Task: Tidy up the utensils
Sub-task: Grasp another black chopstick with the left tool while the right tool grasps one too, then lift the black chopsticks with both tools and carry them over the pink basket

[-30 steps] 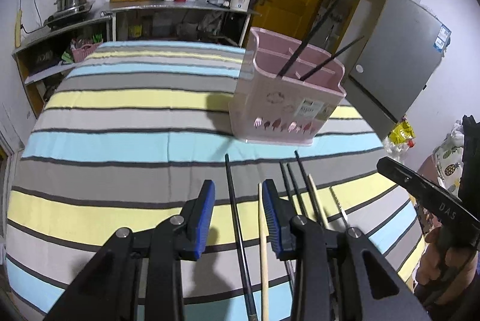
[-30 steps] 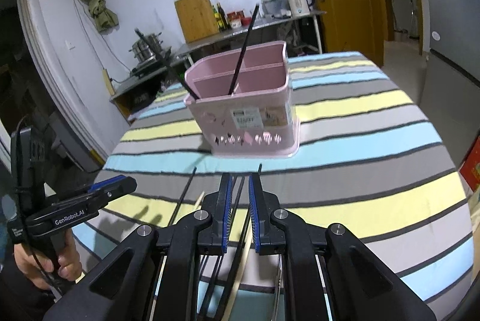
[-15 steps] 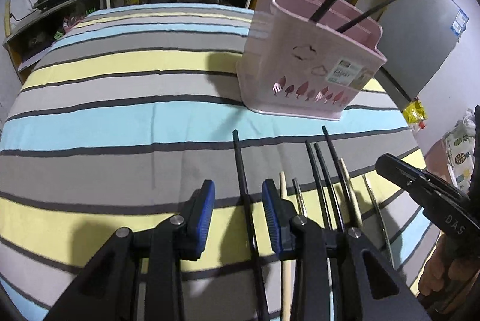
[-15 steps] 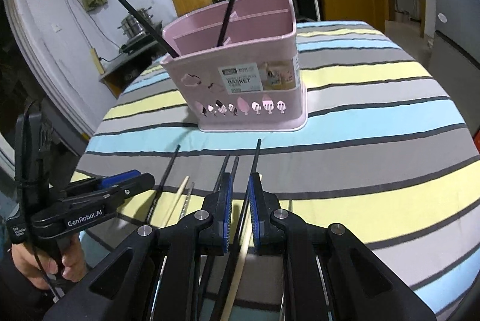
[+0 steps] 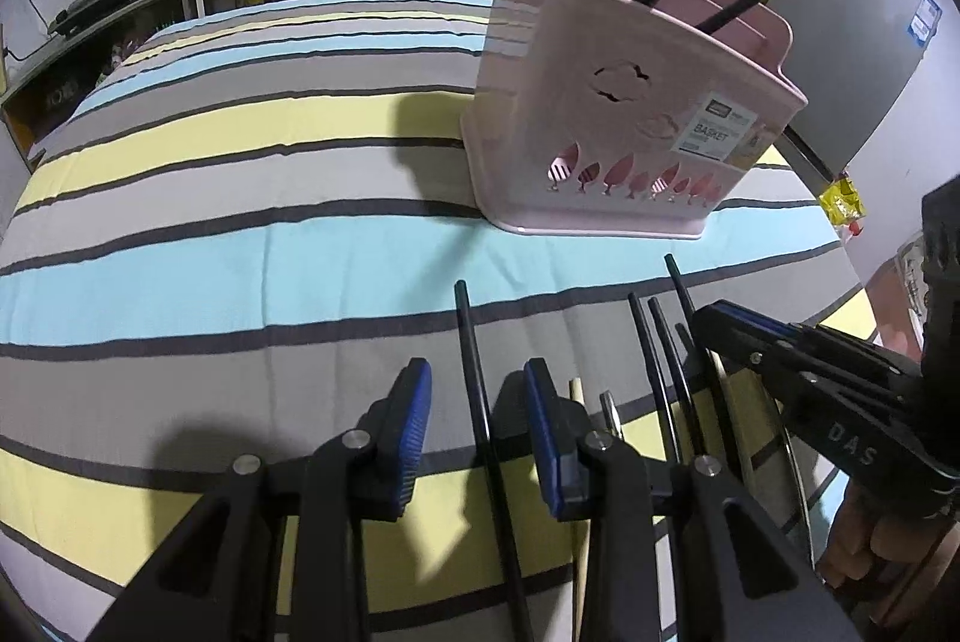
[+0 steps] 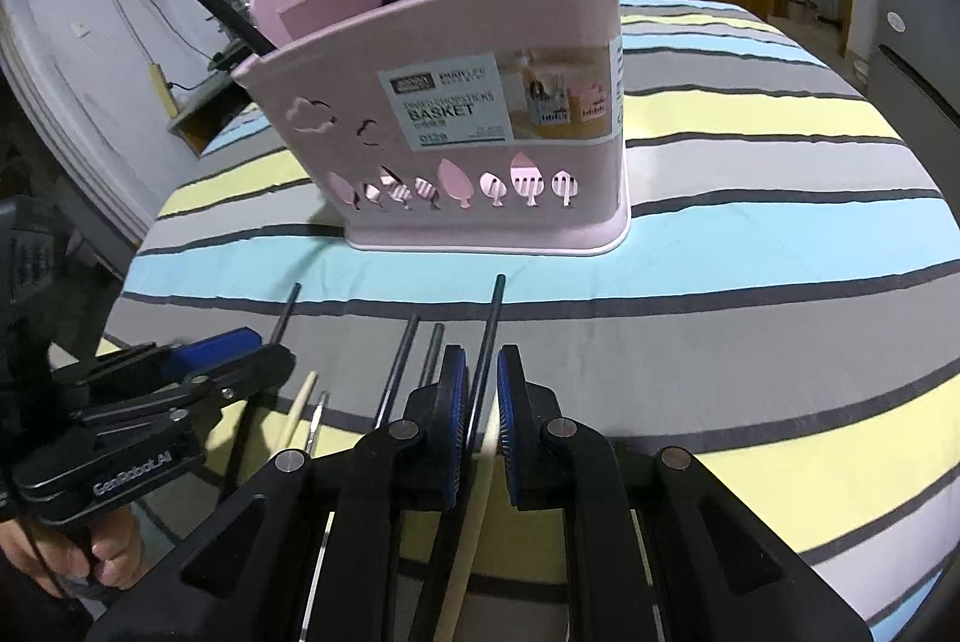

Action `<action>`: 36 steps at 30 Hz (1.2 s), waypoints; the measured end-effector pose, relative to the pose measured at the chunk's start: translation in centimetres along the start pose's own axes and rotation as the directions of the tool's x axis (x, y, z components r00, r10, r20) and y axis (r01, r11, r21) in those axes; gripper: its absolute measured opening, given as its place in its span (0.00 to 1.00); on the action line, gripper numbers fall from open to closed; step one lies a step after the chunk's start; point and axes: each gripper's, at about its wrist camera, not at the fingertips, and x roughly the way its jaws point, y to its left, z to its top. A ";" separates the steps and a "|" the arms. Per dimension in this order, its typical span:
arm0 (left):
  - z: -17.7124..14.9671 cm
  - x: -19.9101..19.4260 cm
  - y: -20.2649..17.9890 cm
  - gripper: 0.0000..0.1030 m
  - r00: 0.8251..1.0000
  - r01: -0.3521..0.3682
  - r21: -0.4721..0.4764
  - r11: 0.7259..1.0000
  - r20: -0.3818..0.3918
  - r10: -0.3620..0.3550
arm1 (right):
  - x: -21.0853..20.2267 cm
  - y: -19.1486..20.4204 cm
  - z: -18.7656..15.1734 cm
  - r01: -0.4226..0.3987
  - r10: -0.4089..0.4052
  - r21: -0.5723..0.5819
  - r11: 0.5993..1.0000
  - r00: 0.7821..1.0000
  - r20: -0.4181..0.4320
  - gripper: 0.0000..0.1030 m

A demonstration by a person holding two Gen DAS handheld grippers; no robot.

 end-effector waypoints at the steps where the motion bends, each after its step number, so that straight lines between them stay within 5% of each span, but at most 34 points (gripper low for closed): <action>1: 0.1 0.0 -0.1 0.32 1.000 -0.006 0.008 1.000 0.000 0.006 | 0.2 0.0 0.0 0.003 -0.003 0.000 1.000 1.000 -0.003 0.11; 6: 0.1 0.3 -1.1 0.30 0.998 -0.062 0.067 0.996 0.000 0.062 | 0.7 0.7 0.4 0.031 -0.031 -0.024 0.999 0.999 -0.011 0.11; 11: 0.4 0.4 -1.1 0.08 0.998 -0.065 0.059 0.996 -0.006 0.065 | 0.8 1.0 0.5 0.033 -0.034 -0.040 0.999 0.999 -0.024 0.07; 21: 1.0 0.1 0.4 0.06 1.000 -0.007 -0.013 1.000 -0.016 0.006 | -0.1 0.9 1.0 -0.002 0.001 -0.030 1.000 1.000 -0.012 0.06; 36: 3.2 -4.8 0.6 0.05 0.996 0.049 -0.013 0.999 0.076 -0.048 | -3.8 1.9 2.6 -0.052 0.055 -0.034 0.998 0.996 0.073 0.05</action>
